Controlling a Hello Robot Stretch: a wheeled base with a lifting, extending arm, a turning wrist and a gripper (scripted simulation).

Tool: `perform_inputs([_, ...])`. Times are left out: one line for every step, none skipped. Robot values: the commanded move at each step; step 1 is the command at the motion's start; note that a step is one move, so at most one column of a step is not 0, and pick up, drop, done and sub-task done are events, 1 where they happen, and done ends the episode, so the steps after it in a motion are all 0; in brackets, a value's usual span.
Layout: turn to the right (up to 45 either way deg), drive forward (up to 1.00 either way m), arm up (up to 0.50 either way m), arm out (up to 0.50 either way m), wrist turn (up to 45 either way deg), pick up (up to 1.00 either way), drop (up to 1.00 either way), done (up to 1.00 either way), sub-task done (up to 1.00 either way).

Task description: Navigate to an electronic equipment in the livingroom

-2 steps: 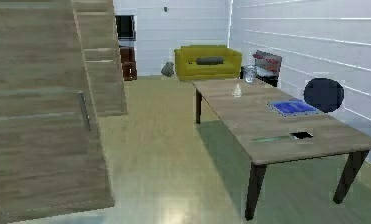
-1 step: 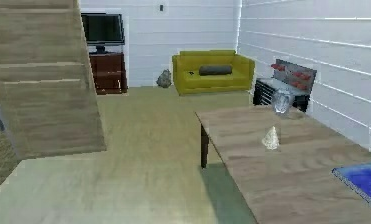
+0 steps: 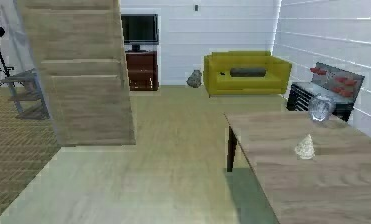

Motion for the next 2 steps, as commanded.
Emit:
perform_inputs([0.0,0.20,0.00,0.00,0.0,0.00,0.00,0.00,0.00])
perform_inputs([-6.0,0.00,0.00,0.00,0.0,0.00,0.00,0.00,0.00])
